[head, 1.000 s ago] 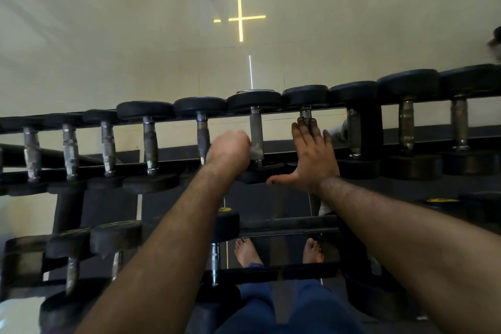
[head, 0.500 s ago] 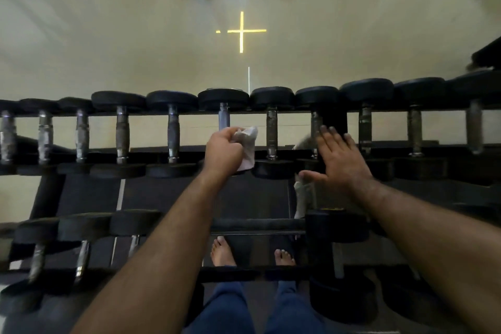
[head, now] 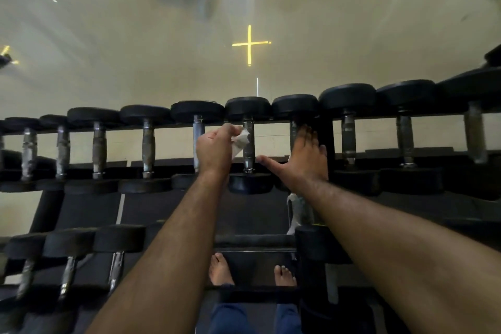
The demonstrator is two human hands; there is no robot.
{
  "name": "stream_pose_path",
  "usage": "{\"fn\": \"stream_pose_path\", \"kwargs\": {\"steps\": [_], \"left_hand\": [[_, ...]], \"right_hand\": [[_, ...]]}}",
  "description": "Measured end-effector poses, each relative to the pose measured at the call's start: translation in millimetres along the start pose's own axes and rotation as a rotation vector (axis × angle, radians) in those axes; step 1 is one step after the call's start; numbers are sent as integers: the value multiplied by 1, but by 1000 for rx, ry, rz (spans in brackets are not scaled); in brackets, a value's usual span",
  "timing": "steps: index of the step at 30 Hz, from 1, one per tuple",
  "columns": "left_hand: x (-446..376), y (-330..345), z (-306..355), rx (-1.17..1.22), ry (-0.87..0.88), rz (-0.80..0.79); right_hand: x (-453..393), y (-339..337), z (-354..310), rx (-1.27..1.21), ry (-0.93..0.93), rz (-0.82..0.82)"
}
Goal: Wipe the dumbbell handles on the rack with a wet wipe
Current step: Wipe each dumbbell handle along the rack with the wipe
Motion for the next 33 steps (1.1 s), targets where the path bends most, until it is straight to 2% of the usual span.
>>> {"fn": "stream_pose_path", "kwargs": {"steps": [3, 7, 10, 14, 16, 19, 21, 23, 27, 29, 31, 33], "left_hand": [[-6, 4, 15, -281, 162, 2], [-14, 12, 23, -405, 202, -79], [-19, 21, 40, -627, 332, -88], [-15, 32, 61, -792, 502, -42], [-6, 38, 70, -821, 623, -31], [9, 54, 74, -901, 919, -58], [8, 64, 60, -990, 1039, -120], [1, 75, 40, -1111, 1070, -228], [12, 84, 7, -1282, 1163, -571], [22, 67, -3, -1274, 1158, -671], [28, 49, 6, -1232, 1172, -600], [23, 45, 28, -1161, 1148, -429]], "right_hand": [[0, 0, -1, 20, -14, 0], [2, -1, -3, 20, -15, 0], [3, -2, -3, 28, -10, -5], [3, -2, -3, 44, -14, -11], [4, -2, -4, 53, -17, -10], [4, -2, -4, 51, -15, -1], [5, -2, -5, 52, -18, 7], [5, -2, -5, 53, -17, 11], [4, -2, -5, 55, -14, 18], [4, -1, -5, 59, -18, 16], [4, -1, -5, 60, -18, 24], [4, -2, -6, 58, -19, 20]]}}
Point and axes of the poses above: each hand's wrist, its own x-axis away from the middle knuckle, its own y-axis out of the palm, z = x × y, the point moved 10 cm from there along -x, towards the middle knuckle, and after that the axes turned 1 degree about -z, right-handed, at the moved point
